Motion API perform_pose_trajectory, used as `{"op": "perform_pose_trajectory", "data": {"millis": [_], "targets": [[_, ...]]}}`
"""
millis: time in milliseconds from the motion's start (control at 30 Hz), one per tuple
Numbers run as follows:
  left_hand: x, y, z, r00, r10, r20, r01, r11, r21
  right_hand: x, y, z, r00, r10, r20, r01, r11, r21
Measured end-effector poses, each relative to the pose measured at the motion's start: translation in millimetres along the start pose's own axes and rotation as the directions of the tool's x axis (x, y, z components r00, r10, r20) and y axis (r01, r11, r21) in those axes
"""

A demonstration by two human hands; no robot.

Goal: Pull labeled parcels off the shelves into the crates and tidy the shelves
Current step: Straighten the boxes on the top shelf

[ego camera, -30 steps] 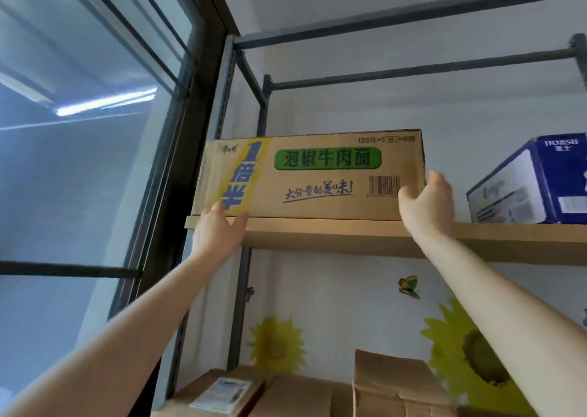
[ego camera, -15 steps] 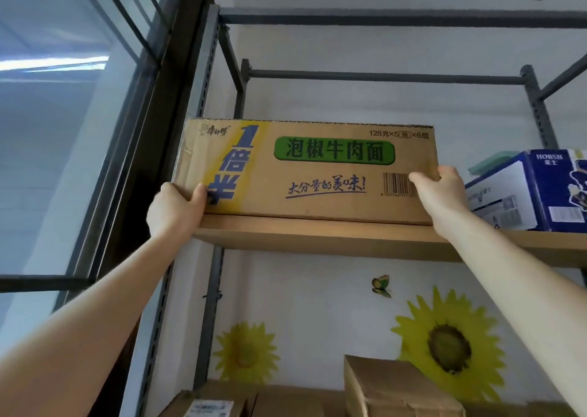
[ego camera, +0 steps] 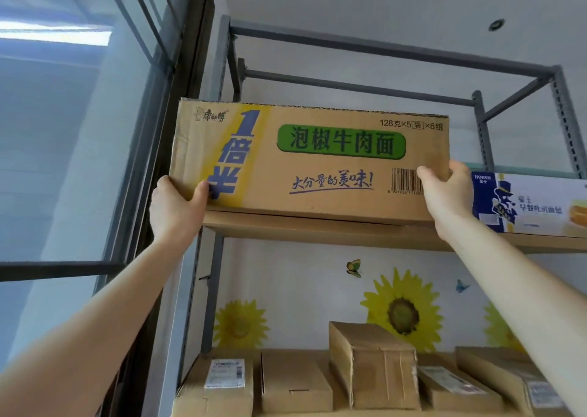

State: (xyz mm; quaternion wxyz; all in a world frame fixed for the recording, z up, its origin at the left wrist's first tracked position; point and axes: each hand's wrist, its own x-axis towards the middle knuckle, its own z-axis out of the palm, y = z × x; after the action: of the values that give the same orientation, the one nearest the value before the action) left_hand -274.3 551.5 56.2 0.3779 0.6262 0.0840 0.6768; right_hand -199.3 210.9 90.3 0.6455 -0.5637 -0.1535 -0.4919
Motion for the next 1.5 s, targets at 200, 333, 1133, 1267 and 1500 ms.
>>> {"op": "perform_pose_trajectory", "data": {"millis": [200,333,1133,1267,1500], "targets": [[-50.4,1.2,-28.8,0.999,-0.034,0.02,0.036,0.993,-0.115,-38.6,7.1,-50.3,0.994,0.017,0.11,-0.012,0.999,-0.048],[-74.8,-1.2,-41.3,0.984,-0.107,0.139,0.126,0.983,-0.131,-53.2,7.7,-69.4,0.959,0.159,0.234,-0.131,0.983,-0.131],[-236.2,-36.1,-107.3,0.92,-0.291,0.261,0.391,0.706,-0.59,-167.3,71.2,-167.7,0.664,0.596,0.452,-0.748,0.547,0.377],[-242.0,-39.5,-106.7,0.91,-0.319,0.264,0.414,0.718,-0.559,-169.2,76.6,-168.1,0.655,0.612,0.443,-0.755,0.547,0.361],[-240.0,-35.6,-105.4,0.92,-0.321,0.226,0.391,0.783,-0.483,-173.1,77.1,-168.6,0.706,0.583,0.403,-0.699,0.665,0.263]]}}
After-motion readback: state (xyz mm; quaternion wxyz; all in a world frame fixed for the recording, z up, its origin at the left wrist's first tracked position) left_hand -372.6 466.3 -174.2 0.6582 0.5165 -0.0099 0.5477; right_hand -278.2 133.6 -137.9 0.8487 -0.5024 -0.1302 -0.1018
